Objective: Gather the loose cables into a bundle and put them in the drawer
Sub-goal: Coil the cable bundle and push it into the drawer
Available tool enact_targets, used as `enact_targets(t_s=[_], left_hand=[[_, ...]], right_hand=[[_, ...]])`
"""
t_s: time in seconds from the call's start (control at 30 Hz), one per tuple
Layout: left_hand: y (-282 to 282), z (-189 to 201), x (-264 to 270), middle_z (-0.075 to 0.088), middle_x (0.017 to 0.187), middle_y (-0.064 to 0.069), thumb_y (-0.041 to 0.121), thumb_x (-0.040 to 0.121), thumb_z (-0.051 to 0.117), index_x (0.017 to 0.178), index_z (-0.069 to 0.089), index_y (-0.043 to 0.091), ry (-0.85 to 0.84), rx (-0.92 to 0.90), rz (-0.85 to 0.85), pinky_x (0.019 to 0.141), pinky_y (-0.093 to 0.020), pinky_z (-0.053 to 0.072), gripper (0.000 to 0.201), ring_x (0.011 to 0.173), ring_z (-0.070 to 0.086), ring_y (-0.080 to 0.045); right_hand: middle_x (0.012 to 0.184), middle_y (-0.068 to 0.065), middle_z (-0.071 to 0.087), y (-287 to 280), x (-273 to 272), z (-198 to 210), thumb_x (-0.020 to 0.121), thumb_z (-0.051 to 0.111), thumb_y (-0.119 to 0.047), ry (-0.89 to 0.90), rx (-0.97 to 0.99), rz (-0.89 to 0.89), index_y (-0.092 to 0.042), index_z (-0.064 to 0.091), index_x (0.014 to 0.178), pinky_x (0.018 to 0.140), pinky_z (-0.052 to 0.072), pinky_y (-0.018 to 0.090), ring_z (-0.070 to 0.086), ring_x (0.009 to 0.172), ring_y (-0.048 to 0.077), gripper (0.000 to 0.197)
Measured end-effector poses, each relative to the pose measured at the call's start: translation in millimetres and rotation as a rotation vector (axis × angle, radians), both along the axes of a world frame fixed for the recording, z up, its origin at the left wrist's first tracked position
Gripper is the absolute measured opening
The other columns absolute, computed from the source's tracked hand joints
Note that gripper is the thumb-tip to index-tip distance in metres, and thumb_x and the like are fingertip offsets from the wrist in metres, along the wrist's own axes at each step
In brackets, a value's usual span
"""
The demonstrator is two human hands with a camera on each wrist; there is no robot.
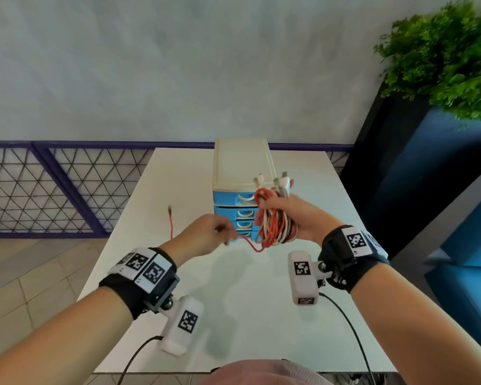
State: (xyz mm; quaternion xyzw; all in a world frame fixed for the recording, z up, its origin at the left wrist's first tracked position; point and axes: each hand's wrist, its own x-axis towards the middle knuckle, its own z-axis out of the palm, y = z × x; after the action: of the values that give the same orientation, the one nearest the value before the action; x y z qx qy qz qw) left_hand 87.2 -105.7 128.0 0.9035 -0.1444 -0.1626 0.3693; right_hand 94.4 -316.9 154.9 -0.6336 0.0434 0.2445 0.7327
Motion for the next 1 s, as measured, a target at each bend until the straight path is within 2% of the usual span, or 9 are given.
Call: enact_targets(t_s=[0.13,0.27,0.37,0.47,0.63,0.8,0.87,0.93,1.0], left_hand=[[-15.6,6.1,5.6,0.067,0.074,0.007,0.019,0.088,0.062,0.079,0.067,0.018,-0.302,-0.116,0.083,0.061,-0.009,0.039,0.010,0.067,0.058,0.001],[-17.7,5.7,3.8,0.064,0.069,0.012,0.018,0.089,0.063,0.079,0.065,0.018,-0.382,-0.184,0.106,0.062,-0.005,0.040,0.010,0.066,0.059,0.007],[-13.3,2.9,6.7,0.054,0.061,0.010,0.030,0.088,0.064,0.073,0.060,0.012,-0.427,-0.072,0.141,0.055,-0.011,0.037,0.024,0.056,0.050,-0.003],[1.9,4.1,14.4,0.052,0.060,0.002,0.040,0.094,0.052,0.067,0.058,0.014,-0.194,0.036,0.156,0.049,-0.018,0.031,0.037,0.051,0.042,-0.010],[21.9,10.1,11.4,0.049,0.065,0.002,0.020,0.102,0.039,0.089,0.061,0.011,0.587,-0.563,0.313,0.053,-0.023,0.046,0.027,0.050,0.044,-0.009],[-4.7,31.4,0.3,0.067,0.066,0.002,0.016,0.095,0.053,0.090,0.065,0.009,0.785,-0.815,0.322,0.064,-0.024,0.060,0.015,0.056,0.065,-0.008],[-16.0,36.7,-4.3,0.072,0.070,0.002,0.019,0.091,0.059,0.089,0.068,0.010,0.796,-0.741,0.263,0.063,-0.022,0.060,0.013,0.059,0.069,-0.007],[-23.9,37.8,-5.9,0.074,0.070,0.000,0.021,0.088,0.064,0.087,0.069,0.009,0.792,-0.681,0.249,0.058,-0.019,0.059,0.014,0.059,0.070,-0.007],[-28.4,38.9,-6.7,0.074,0.067,-0.002,0.022,0.087,0.065,0.085,0.070,0.008,0.780,-0.648,0.264,0.052,-0.017,0.057,0.015,0.057,0.070,-0.007]], right_hand=[[0.087,0.018,0.068,18.1,-5.9,-8.2,0.087,0.063,-0.004,-0.029,-0.053,0.091,0.000,0.064,0.100,0.070,0.060,0.035,0.070,0.075,0.023,0.014],[0.085,0.014,0.071,21.5,-4.6,-16.7,0.087,0.062,-0.006,0.062,0.034,0.075,-0.003,0.064,0.102,0.083,0.055,0.040,0.069,0.082,0.025,0.016],[0.070,0.011,0.068,21.0,-5.7,-18.6,0.084,0.060,-0.002,0.023,-0.098,0.042,-0.004,0.062,0.091,0.066,0.057,0.033,0.067,0.064,0.020,0.008],[0.061,0.009,0.060,14.8,-5.2,-18.8,0.084,0.056,0.002,-0.066,-0.194,-0.062,-0.006,0.057,0.081,0.053,0.053,0.027,0.061,0.050,0.016,0.009],[0.074,0.009,0.059,-3.2,6.1,-34.0,0.084,0.069,-0.018,-0.172,-0.295,-0.270,-0.011,0.056,0.083,0.075,0.054,0.037,0.062,0.070,0.020,0.015],[0.079,0.005,0.070,17.8,2.2,-35.1,0.073,0.075,-0.056,-0.201,-0.180,-0.212,-0.022,0.065,0.089,0.084,0.056,0.051,0.069,0.083,0.032,0.039],[0.088,0.013,0.070,26.6,-1.4,-29.4,0.077,0.069,-0.059,-0.200,-0.106,-0.148,-0.016,0.067,0.101,0.077,0.059,0.045,0.070,0.082,0.030,0.049],[0.073,0.006,0.067,30.9,-3.3,-23.8,0.089,0.057,-0.054,-0.150,-0.024,-0.071,-0.017,0.065,0.090,0.058,0.055,0.032,0.067,0.064,0.020,0.038],[0.075,0.008,0.067,29.4,-3.5,-20.0,0.090,0.052,-0.059,-0.076,0.033,-0.019,-0.015,0.063,0.092,0.063,0.055,0.034,0.066,0.068,0.025,0.045]])
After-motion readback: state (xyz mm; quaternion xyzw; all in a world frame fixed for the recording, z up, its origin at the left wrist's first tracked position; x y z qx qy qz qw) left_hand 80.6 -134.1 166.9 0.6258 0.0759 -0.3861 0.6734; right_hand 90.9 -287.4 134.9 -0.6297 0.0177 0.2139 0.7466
